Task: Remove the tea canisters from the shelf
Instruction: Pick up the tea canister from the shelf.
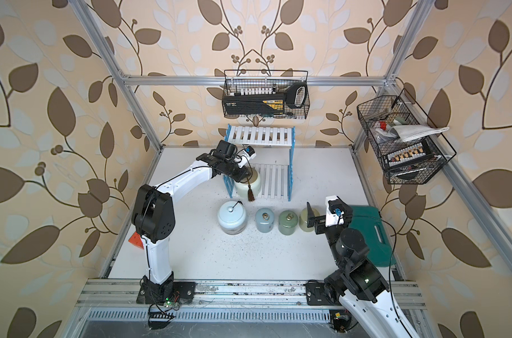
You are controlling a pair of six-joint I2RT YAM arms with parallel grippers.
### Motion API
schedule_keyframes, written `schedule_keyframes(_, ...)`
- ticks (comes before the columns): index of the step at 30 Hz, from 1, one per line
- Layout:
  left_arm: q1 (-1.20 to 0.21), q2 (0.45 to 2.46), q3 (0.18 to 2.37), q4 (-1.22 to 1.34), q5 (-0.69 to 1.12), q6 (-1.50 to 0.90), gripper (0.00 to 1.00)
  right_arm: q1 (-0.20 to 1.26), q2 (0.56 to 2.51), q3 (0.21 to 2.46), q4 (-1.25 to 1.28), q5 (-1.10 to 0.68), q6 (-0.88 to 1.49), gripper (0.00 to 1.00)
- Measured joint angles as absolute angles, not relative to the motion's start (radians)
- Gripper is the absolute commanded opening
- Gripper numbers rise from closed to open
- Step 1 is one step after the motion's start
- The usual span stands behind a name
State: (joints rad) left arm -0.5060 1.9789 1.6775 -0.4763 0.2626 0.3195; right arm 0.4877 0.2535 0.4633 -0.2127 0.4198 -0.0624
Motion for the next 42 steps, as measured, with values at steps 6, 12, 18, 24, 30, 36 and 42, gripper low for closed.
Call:
schedule_keyframes(6,-0.511,1.979,1.678,-0.476,0.260,0.316,0.00,0.488,0.249,0.463,-0.213,0.424,-0.065,0.99)
schedule_keyframes(12,-0.522,1.979,1.698,-0.512,0.245,0.315,0.00,0.488,0.249,0.463,-0.213,0.427,-0.065,0.99)
schedule_keyframes(18,-0.552,1.979,1.733,-0.589,0.246,0.314,0.00,0.488,0.248,0.463,-0.213,0.430,-0.065,0.99)
schedule_keyframes(24,-0.564,1.979,1.802,-0.642,0.265,0.309,0.00,0.488,0.248,0.463,-0.213,0.431,-0.065,0.99)
schedule_keyframes(30,-0.569,1.974,1.837,-0.646,0.271,0.309,0.00,0.488,0.248,0.462,-0.213,0.431,-0.065,0.99)
schedule_keyframes(36,-0.569,1.934,1.837,-0.674,0.273,0.308,0.00,0.488,0.248,0.460,-0.212,0.434,-0.065,0.99)
schedule_keyframes(42,-0.569,1.890,1.868,-0.718,0.282,0.309,0.00,0.488,0.250,0.452,-0.213,0.435,-0.066,0.99)
